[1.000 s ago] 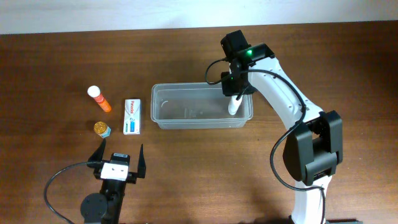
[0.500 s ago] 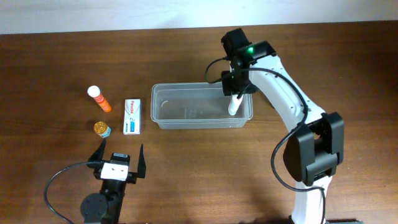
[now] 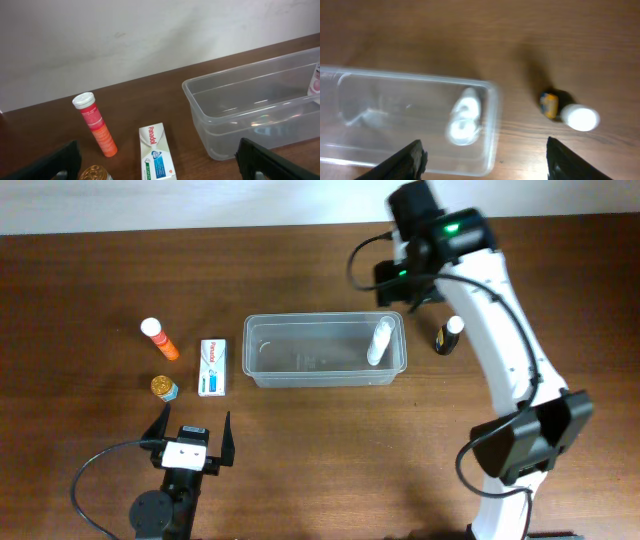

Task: Pack container
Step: 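Open the right gripper, move right and grasp the dark bottle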

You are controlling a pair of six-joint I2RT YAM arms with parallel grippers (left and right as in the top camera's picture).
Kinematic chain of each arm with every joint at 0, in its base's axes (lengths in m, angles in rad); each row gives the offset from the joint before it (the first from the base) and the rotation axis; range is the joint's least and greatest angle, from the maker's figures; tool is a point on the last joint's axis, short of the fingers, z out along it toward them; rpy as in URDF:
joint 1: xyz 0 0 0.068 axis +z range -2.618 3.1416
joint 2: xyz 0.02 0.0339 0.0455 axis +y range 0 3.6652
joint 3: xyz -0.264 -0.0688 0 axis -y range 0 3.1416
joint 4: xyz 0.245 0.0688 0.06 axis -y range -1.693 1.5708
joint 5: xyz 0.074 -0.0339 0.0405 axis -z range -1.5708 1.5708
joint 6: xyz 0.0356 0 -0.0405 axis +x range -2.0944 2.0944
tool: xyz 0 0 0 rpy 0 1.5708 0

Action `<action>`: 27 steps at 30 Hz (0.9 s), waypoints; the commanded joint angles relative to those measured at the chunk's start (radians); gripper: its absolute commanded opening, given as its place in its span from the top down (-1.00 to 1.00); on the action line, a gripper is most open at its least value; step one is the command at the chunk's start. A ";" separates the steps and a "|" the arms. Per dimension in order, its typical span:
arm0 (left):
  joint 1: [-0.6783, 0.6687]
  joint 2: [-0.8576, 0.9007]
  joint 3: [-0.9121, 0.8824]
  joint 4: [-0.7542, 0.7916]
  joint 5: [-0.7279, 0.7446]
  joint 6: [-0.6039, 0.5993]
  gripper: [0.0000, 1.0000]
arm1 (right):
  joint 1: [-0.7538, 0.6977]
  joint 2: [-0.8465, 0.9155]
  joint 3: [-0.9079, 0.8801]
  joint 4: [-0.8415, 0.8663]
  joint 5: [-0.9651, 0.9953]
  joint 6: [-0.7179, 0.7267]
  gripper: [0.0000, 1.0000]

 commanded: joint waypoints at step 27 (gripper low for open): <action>0.006 -0.005 -0.004 -0.004 -0.004 -0.009 -0.99 | -0.260 0.027 -0.442 0.298 0.008 -0.068 -0.52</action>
